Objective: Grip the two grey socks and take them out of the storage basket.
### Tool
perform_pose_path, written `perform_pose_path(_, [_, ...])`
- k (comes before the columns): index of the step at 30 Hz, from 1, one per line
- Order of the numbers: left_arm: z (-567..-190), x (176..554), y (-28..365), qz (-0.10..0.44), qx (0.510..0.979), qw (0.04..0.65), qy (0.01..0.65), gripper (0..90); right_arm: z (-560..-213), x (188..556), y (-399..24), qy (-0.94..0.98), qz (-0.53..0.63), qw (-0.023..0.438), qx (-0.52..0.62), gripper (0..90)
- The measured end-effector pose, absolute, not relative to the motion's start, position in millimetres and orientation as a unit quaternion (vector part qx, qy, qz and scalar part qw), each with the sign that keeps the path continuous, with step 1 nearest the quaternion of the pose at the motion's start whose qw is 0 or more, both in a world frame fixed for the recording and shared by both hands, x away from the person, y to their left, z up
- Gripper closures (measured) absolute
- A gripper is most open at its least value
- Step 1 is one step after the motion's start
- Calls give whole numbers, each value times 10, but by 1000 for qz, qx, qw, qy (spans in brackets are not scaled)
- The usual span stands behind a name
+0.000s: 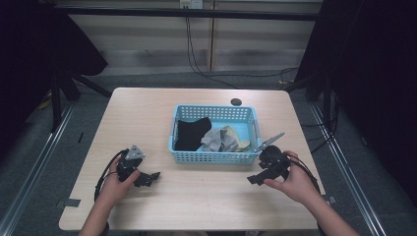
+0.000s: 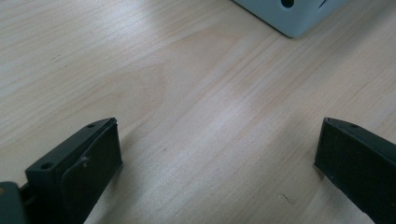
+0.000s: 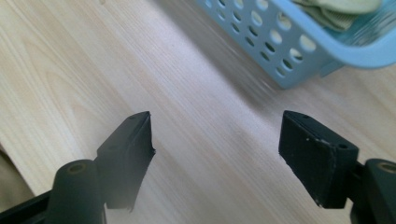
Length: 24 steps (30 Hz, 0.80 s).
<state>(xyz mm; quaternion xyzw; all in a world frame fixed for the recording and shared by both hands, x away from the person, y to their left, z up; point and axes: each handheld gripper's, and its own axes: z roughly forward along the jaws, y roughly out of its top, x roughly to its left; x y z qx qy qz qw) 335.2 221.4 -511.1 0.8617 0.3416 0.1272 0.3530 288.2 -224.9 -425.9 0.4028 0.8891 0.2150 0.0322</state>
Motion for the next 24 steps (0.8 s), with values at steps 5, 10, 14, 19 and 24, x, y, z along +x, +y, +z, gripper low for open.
perform_pose_path(5, [-5111,3352,2214,127,862,353,342,0,-4063,2957,-2184,899,200,32,388,285])
perform_pose_path(10, [-5111,3352,2213,128,862,353,342,0,-3897,3072,-2128,899,198,42,389,274])
perform_pose_path(14, [-5111,3352,2213,128,862,353,342,0,-3795,3183,-2092,895,207,45,393,274])
perform_pose_path(19, [-5111,3352,2213,127,862,353,341,0,-3712,3331,-2021,890,211,53,401,283])
perform_pose_path(24, [-5111,3352,2213,128,862,353,341,0,-3699,3530,-1910,887,211,66,405,300])
